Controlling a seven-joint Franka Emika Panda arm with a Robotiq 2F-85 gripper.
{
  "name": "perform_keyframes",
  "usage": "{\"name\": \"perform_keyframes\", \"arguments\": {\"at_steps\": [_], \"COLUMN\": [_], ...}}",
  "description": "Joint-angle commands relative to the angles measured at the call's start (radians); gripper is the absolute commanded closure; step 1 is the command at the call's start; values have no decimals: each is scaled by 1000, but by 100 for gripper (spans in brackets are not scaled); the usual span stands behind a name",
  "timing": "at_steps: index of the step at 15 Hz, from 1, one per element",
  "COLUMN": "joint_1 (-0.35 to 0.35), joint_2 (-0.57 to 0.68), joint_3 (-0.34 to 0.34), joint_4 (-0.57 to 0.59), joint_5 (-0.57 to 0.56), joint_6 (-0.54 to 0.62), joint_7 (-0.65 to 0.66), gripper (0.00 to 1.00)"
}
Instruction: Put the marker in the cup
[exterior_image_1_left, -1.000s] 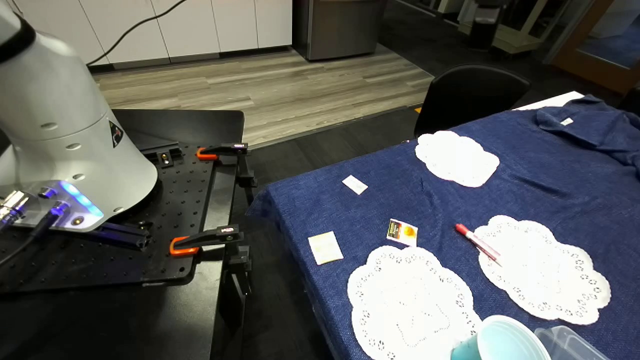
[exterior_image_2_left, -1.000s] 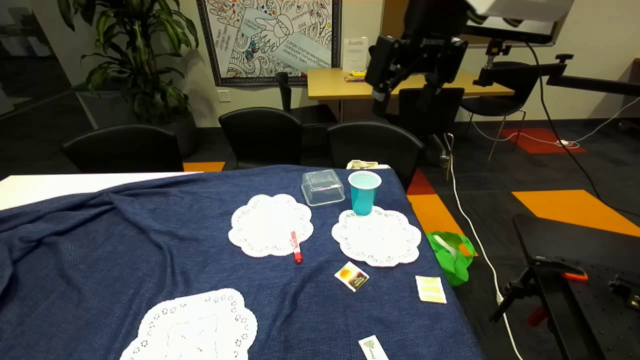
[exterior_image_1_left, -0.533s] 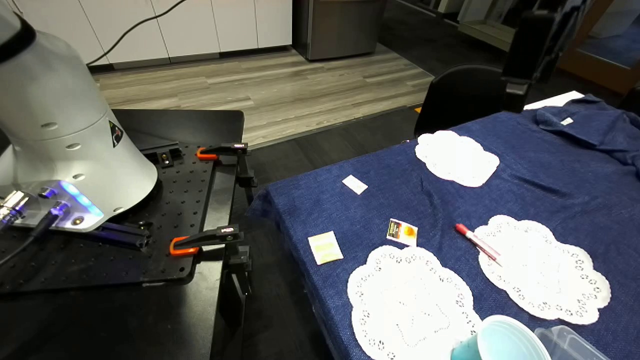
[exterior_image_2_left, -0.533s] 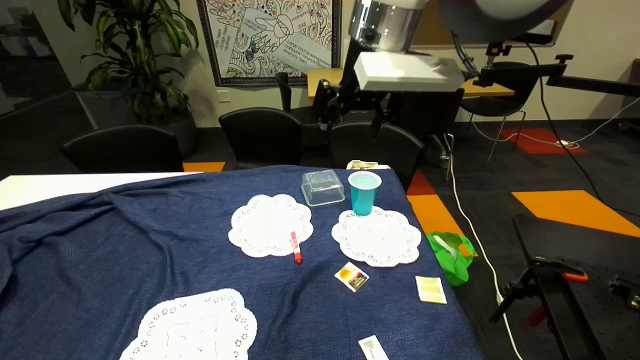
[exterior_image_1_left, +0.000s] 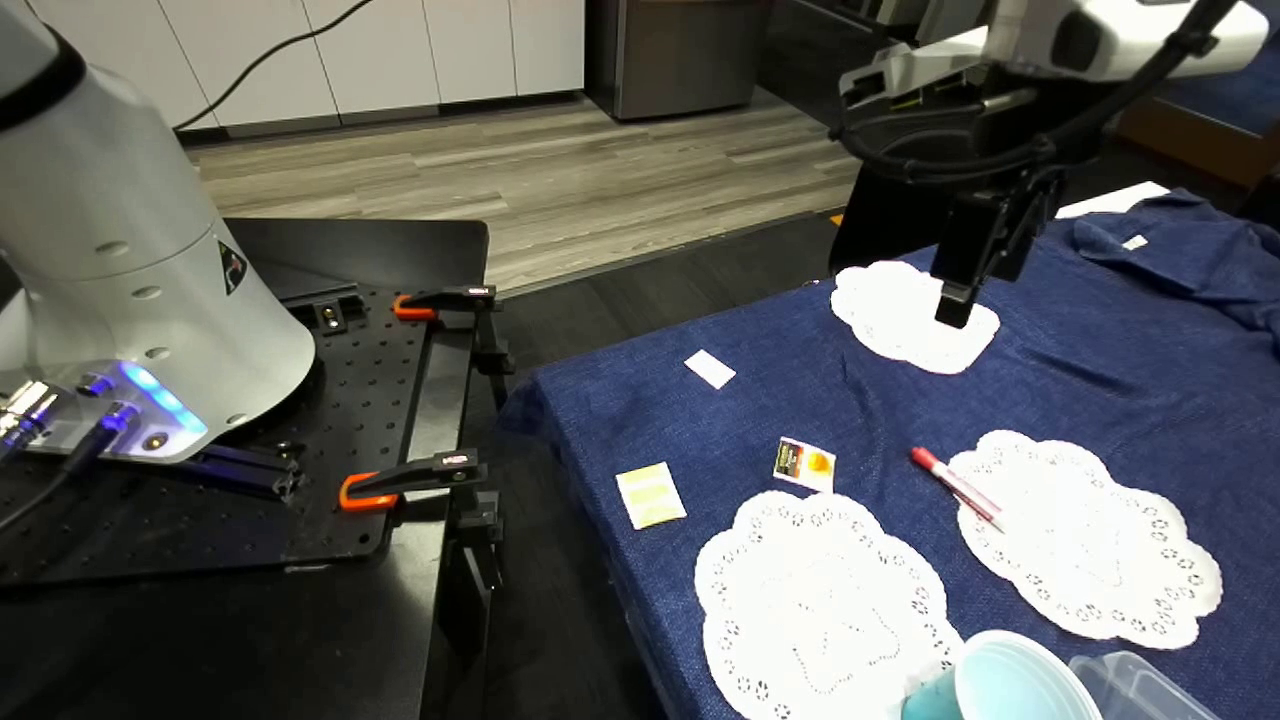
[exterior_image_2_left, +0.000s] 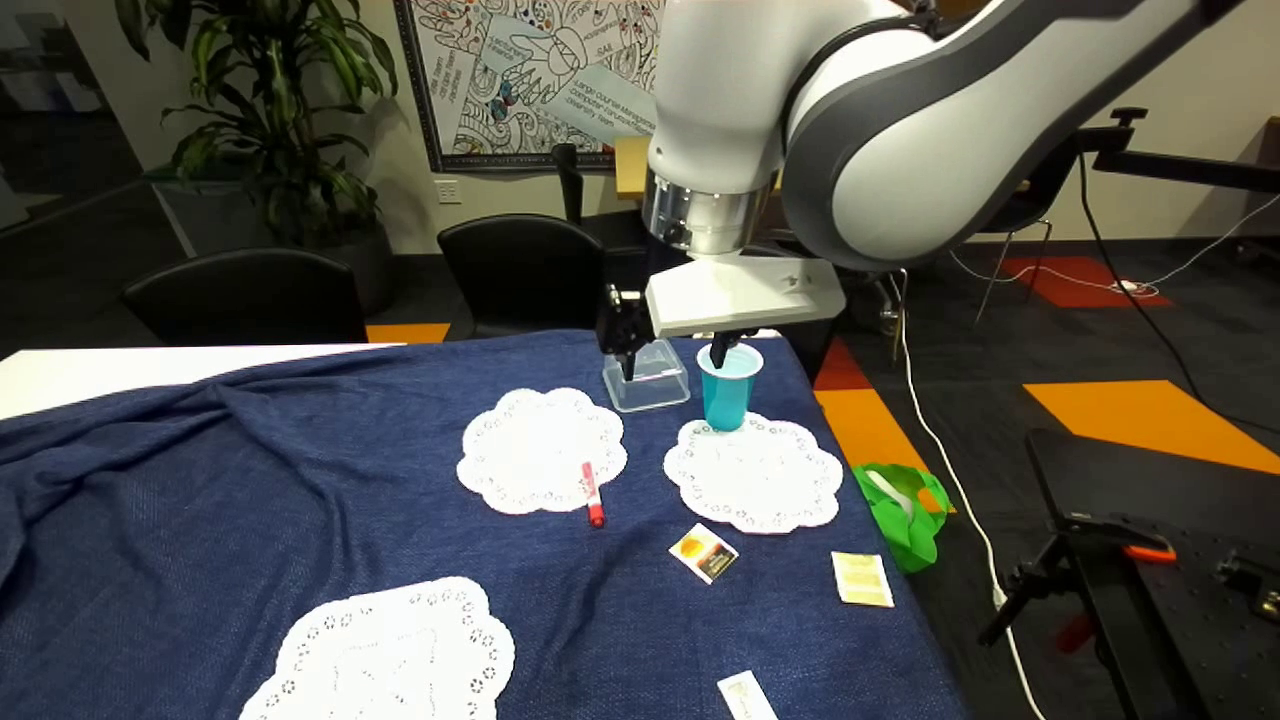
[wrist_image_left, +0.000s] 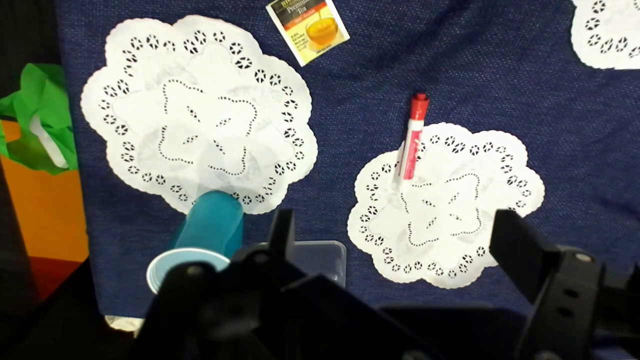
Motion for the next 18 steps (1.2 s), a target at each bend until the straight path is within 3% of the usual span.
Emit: {"name": "perform_keyframes", "arguments": {"at_steps": [1,6,13,18], "joint_1": [32,22,-14,17], "joint_2": [-1,17,225,365], "joint_3": [-33,-34,-27,-76], "joint_4": [0,29,223,361], "joint_5": [19,30,236,246], "joint_6": [1,-2,2,12], "joint_7": [-14,-35,-148,-135], "gripper": [0,0,0,0]}}
